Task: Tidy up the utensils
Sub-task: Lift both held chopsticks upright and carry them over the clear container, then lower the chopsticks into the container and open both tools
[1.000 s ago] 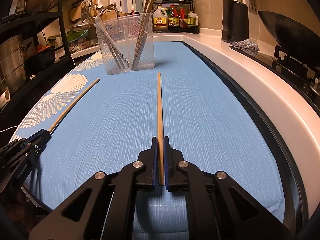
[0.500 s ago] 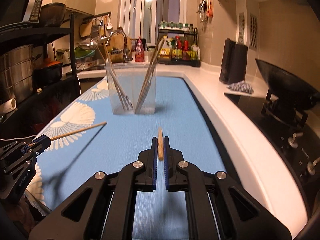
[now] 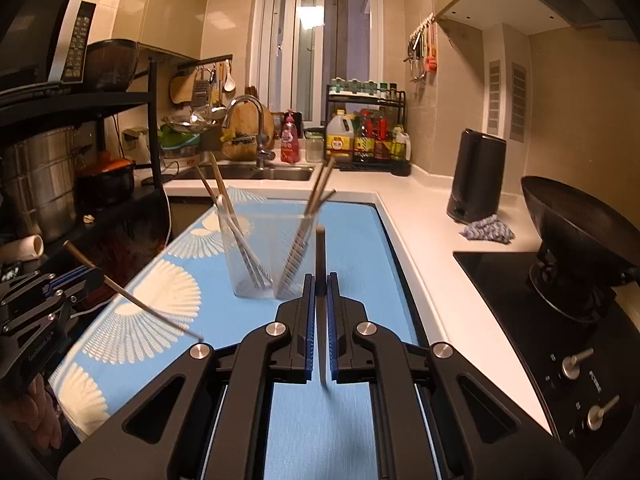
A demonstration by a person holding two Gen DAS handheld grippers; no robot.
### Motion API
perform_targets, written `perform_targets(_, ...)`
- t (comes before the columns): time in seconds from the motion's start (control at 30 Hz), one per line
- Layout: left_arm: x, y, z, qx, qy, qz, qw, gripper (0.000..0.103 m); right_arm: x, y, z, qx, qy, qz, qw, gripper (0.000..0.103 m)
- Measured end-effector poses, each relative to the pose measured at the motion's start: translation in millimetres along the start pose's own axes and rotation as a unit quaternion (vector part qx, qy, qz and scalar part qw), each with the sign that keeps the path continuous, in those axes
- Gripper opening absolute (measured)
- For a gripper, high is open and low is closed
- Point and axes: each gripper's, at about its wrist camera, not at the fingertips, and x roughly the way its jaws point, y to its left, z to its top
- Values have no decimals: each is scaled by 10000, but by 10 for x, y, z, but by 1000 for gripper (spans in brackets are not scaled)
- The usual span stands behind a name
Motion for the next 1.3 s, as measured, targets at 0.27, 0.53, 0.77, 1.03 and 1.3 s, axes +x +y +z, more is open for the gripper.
perform_targets(0.27,224,151,600,-242,377,-436,9980,6,101,33,504,-1,-113,329,9994,6)
perform_targets(0.53,500,239,1211,-361,400,-721,9959,6,377,71,1169,74,-307,609,9976,6)
perform_targets(0.77,757,287,1821,-344,-110,-663,9972,6,710,189,1902,90,-746,606,9953,6)
perform_targets(1.03,1424,321,1792,-275,-200,-536,9980,6,1409,131,1877,321,-690,276,9967,6)
perform_targets(1.3,1864,307,1348,-263,454,-635,9966,6,1853,28,1376,328,77,406,9986,6)
